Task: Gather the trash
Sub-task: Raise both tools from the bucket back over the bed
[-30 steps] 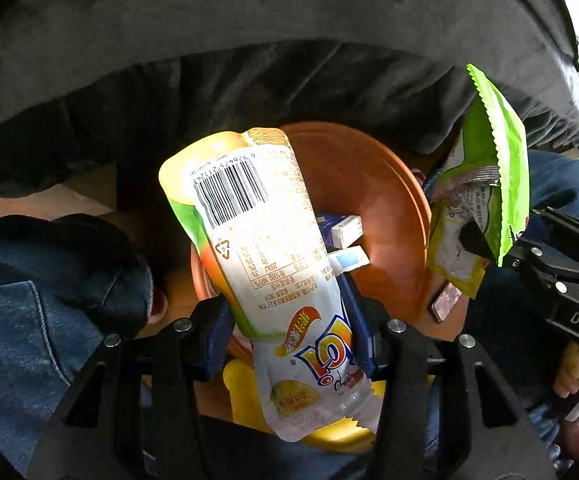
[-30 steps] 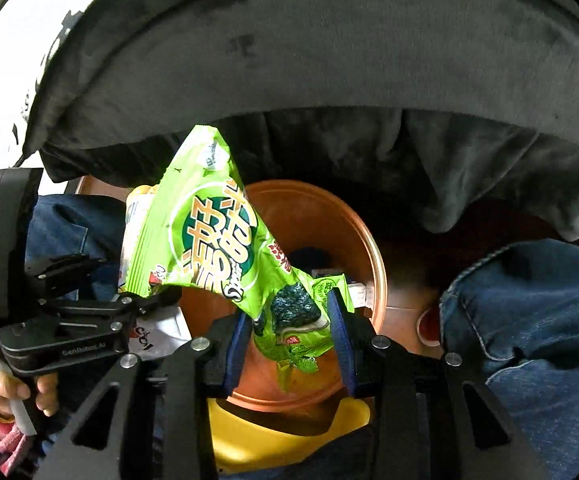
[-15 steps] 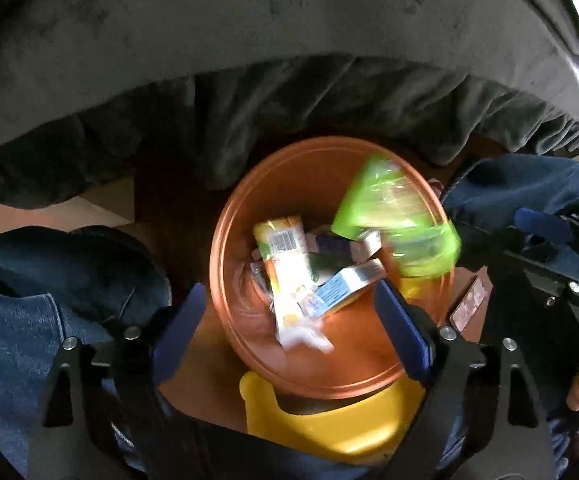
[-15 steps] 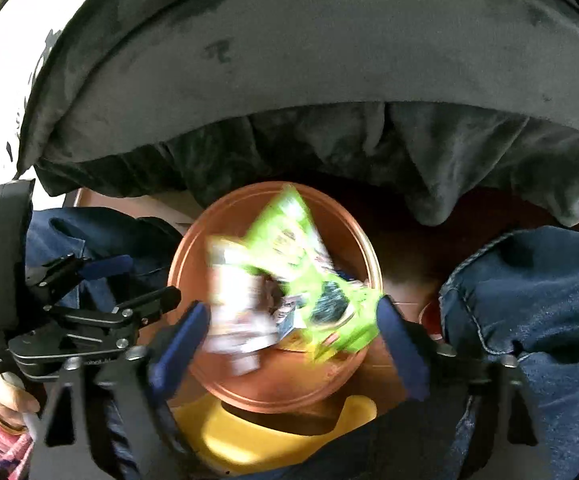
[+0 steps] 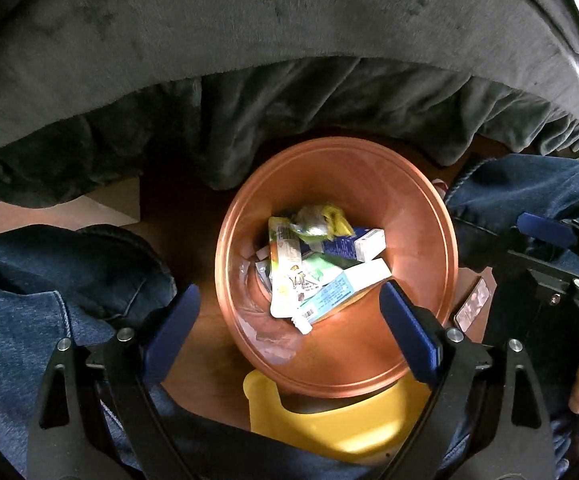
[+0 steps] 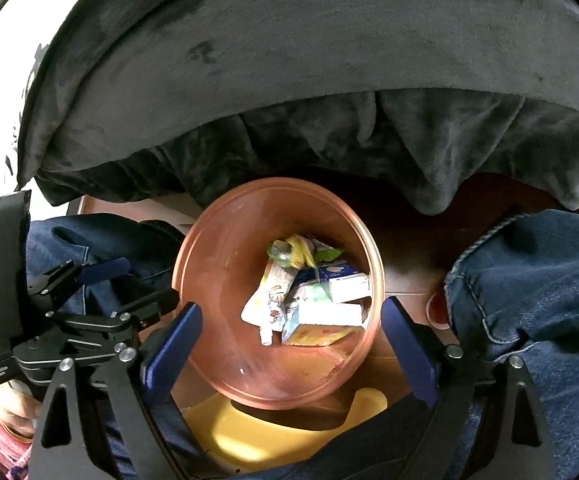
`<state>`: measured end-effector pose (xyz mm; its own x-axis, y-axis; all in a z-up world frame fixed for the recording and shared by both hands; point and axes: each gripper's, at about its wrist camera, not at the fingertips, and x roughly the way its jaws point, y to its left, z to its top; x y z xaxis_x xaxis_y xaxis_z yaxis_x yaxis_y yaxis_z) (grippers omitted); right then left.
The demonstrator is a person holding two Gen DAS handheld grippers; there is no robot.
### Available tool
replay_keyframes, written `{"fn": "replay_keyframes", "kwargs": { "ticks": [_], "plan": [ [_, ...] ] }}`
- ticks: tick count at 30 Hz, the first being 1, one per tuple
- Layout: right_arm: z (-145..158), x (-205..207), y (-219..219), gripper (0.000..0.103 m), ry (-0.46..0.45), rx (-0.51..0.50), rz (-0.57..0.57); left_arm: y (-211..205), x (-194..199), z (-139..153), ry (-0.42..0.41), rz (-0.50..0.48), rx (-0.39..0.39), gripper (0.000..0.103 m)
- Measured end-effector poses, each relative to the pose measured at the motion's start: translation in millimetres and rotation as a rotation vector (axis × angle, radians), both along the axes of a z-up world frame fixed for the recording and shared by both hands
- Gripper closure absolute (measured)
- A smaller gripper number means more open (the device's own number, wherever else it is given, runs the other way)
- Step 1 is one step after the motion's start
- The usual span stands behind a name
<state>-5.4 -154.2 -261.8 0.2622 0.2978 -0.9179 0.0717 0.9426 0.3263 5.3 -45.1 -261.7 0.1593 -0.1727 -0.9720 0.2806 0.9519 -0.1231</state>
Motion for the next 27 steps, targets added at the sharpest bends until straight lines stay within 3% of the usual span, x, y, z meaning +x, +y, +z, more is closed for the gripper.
{"fn": "replay_keyframes", "kwargs": {
  "ticks": [6, 9, 13, 20, 24, 27],
  "plan": [
    [4, 1, -2, 0.013, -0.002, 0.008, -0.005, 1, -2, 6, -0.012, 0.003, 0.000, 0.015],
    [20, 0, -5, 0.013, -0.048, -0.003, -0.008, 2, -3, 20, -0.042, -0.001, -0.015, 0.015],
    [60, 1, -13, 0.013, -0.163, -0.044, -0.009, 8, -4, 58, -0.138, -0.013, -0.037, 0.014],
    [137, 3, -28, 0.010, -0.413, -0.094, -0.051, 31, 14, 145, -0.335, 0.013, -0.162, 0.014],
    [154, 9, -29, 0.010, -0.471, -0.091, -0.051, 40, 43, 184, -0.456, 0.028, -0.163, 0.012],
    [159, 15, -30, 0.010, -0.493, -0.085, -0.055, 46, 86, 214, -0.549, 0.048, -0.159, 0.012]
  ]
}}
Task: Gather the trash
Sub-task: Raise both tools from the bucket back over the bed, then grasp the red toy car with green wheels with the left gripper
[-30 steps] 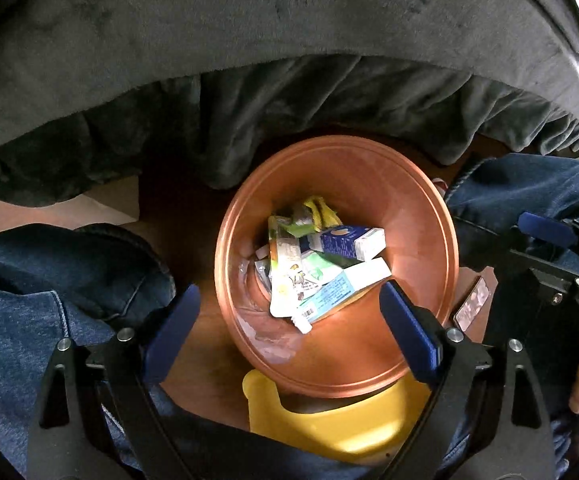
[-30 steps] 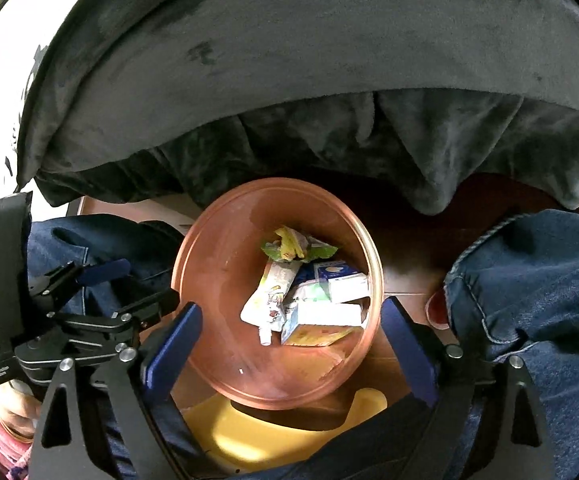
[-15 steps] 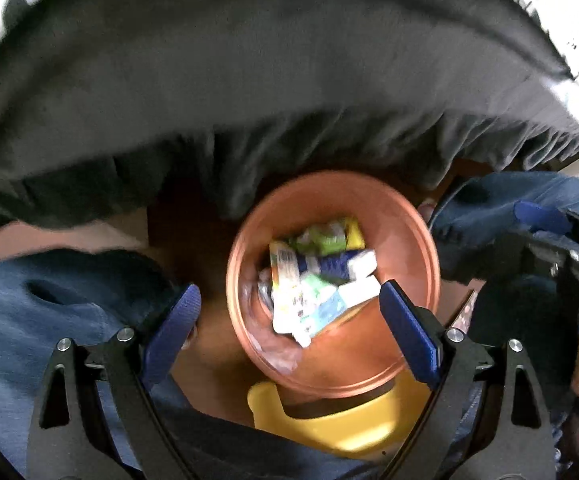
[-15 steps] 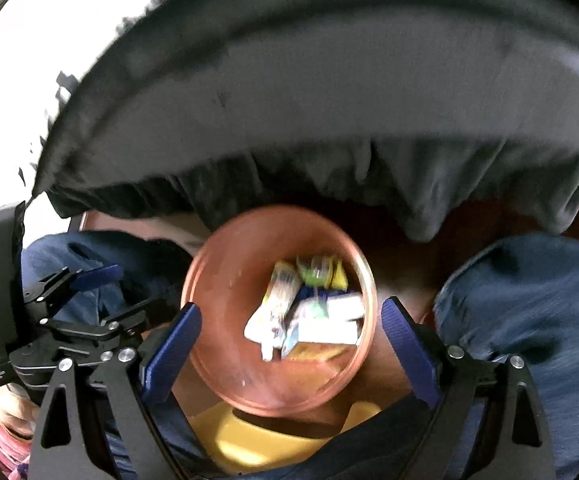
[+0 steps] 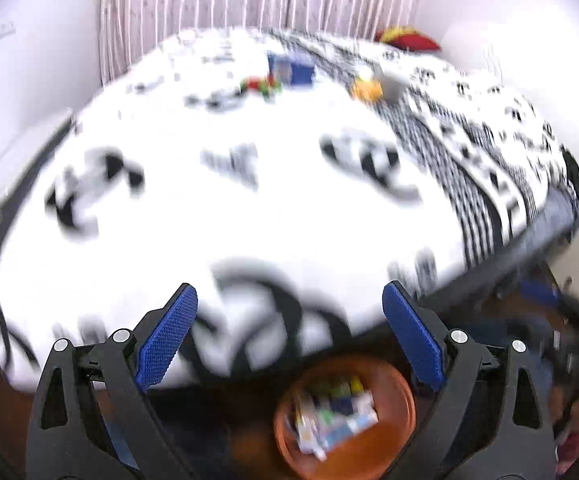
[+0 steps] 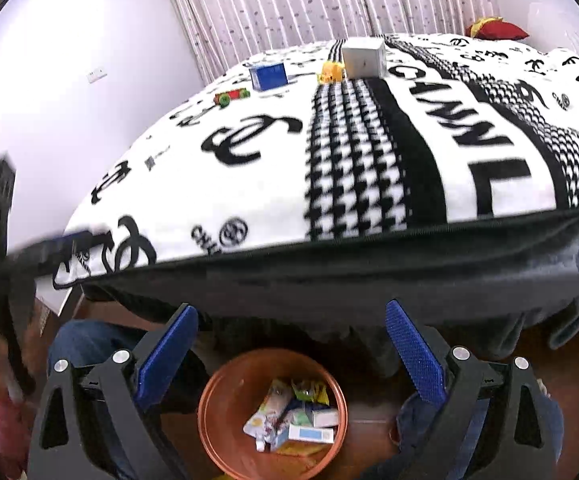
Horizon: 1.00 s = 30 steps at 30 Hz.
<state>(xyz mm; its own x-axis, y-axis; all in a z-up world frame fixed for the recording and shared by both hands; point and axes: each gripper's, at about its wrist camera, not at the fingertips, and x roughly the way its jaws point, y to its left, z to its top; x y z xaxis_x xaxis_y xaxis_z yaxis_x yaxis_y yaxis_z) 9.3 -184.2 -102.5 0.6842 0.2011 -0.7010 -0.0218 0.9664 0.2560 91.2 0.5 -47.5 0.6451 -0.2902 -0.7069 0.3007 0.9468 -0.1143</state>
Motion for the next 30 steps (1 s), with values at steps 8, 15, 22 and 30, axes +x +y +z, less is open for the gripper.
{"fn": "replay_keyframes", "kwargs": {
  "ticks": [8, 15, 22, 30],
  "plan": [
    [1, 25, 2, 0.010, 0.002, 0.033, -0.004, -27, 145, 34, -0.104, 0.001, 0.083, 0.010],
    [9, 60, 6, 0.010, -0.016, 0.002, 0.006, -48, 254, 8, -0.032, 0.027, 0.159, 0.010],
    [15, 96, 4, 0.010, -0.037, 0.023, 0.021, -57, 297, -18, 0.014, -0.043, 0.170, 0.057],
    [46, 151, -7, 0.010, -0.158, 0.028, -0.004, -41, 285, -8, -0.013, -0.041, 0.067, 0.065]
  ]
}}
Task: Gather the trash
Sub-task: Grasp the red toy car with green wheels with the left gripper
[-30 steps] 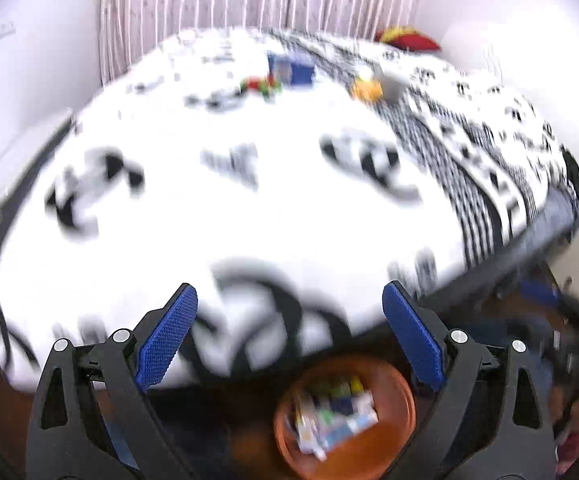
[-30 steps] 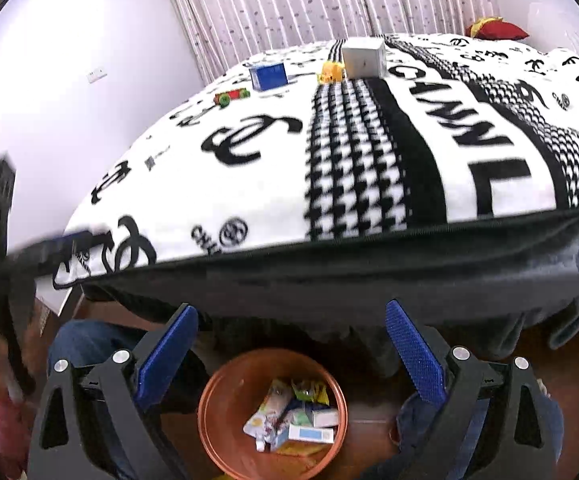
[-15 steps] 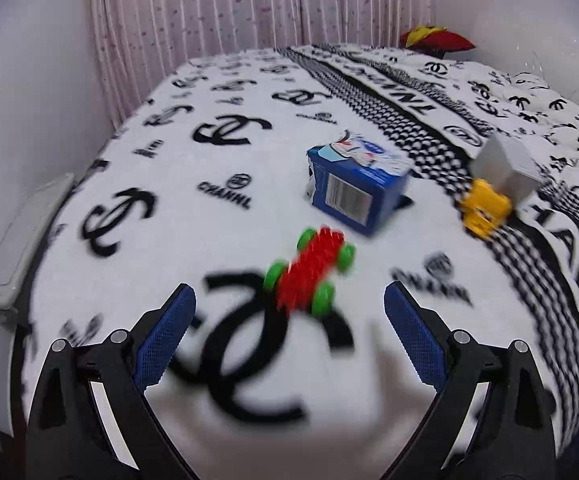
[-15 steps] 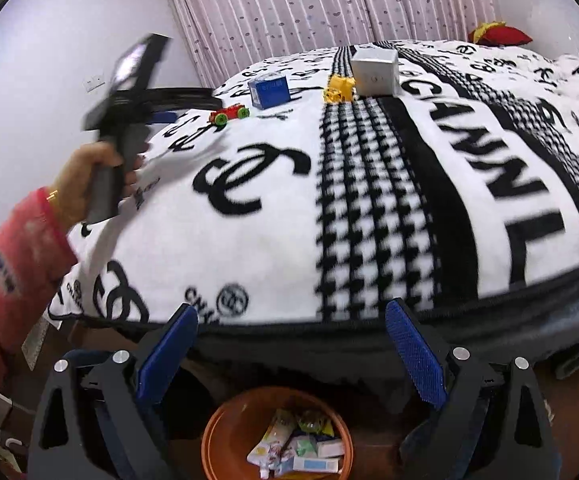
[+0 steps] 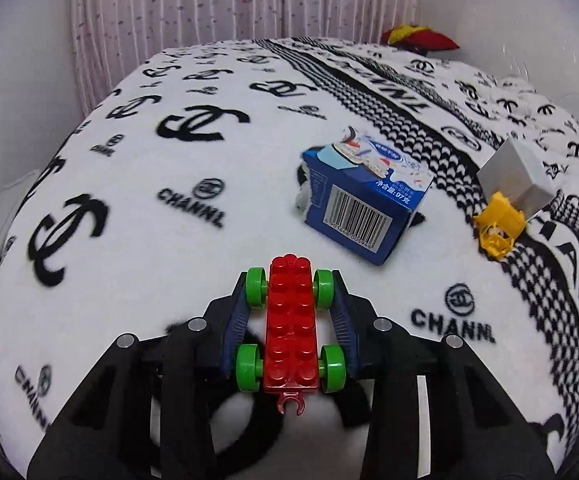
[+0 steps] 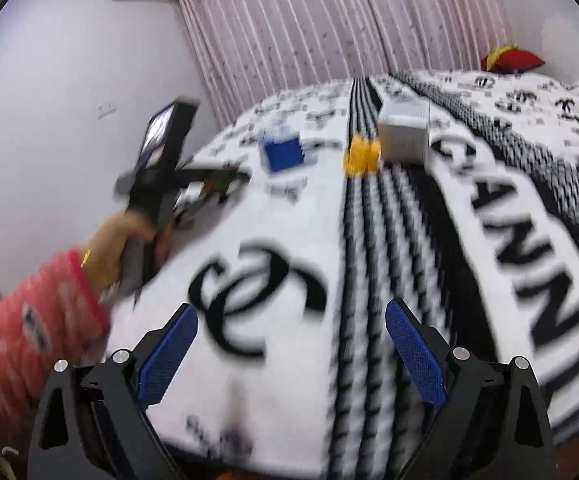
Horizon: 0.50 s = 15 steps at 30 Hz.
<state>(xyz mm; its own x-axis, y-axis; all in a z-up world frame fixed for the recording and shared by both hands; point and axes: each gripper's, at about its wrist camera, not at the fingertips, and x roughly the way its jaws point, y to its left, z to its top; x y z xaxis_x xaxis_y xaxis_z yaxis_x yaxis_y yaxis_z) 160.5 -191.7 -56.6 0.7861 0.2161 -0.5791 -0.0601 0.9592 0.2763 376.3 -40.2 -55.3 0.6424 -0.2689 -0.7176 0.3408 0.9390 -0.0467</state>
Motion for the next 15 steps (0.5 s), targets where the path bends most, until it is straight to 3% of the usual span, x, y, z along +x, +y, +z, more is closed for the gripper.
{"fn": "replay_keyframes", "kwargs": {
  "ticks": [3, 9, 15],
  "plan": [
    [9, 32, -10, 0.010, -0.036, 0.012, -0.033, 10, -17, 7, 0.008, -0.005, -0.050, 0.065],
    [15, 99, -28, 0.010, -0.040, 0.000, -0.108, 32, -65, 17, -0.004, -0.014, -0.070, 0.065],
    [4, 166, -35, 0.014, 0.050, -0.018, -0.141, 51, -110, 21, -0.004, -0.029, -0.109, 0.065]
  ]
}}
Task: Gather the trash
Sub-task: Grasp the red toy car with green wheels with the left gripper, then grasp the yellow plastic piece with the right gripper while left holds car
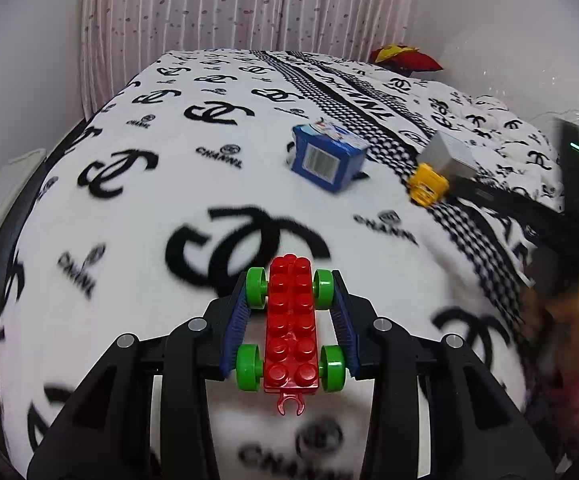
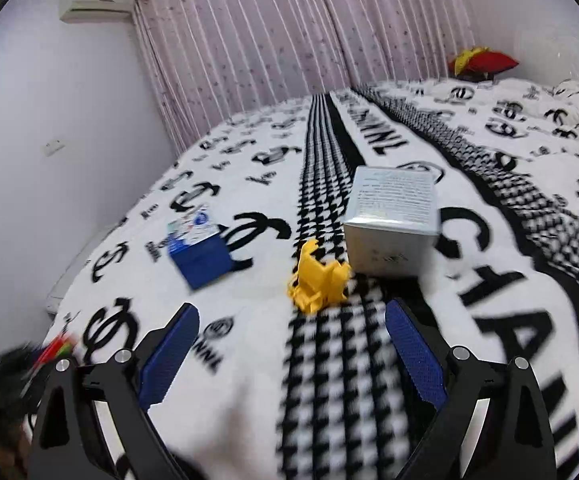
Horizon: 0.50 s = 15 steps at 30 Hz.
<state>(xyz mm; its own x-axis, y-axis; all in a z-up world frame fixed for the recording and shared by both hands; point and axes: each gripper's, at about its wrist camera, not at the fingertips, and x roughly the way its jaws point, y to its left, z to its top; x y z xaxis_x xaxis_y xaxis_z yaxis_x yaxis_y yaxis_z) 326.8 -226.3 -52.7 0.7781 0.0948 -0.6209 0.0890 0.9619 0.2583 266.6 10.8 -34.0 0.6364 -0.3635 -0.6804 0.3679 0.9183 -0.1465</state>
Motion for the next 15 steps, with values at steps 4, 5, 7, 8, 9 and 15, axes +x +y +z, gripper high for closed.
{"fn": "replay_keyframes", "kwargs": {
  "ticks": [4, 5, 7, 8, 9, 15],
  "plan": [
    [-14, 39, 3, 0.020, 0.078, -0.040, -0.029, 10, -16, -3, 0.009, 0.018, -0.009, 0.065],
    [-17, 46, 5, 0.027, 0.096, -0.051, -0.034, 12, -19, -4, 0.017, 0.018, -0.021, 0.065],
    [-24, 56, 7, 0.043, 0.132, -0.065, -0.039, 15, -24, -5, 0.022, 0.024, -0.038, 0.065],
    [-28, 60, 9, 0.056, 0.153, -0.072, -0.039, 16, -26, -6, 0.024, 0.024, -0.042, 0.065],
    [-31, 62, 9, 0.062, 0.165, -0.076, -0.041, 17, -28, -6, 0.026, 0.024, -0.047, 0.065],
    [-22, 47, 14, 0.062, 0.140, -0.108, -0.049, 18, -37, -7, 0.043, 0.011, -0.063, 0.065]
  ]
}}
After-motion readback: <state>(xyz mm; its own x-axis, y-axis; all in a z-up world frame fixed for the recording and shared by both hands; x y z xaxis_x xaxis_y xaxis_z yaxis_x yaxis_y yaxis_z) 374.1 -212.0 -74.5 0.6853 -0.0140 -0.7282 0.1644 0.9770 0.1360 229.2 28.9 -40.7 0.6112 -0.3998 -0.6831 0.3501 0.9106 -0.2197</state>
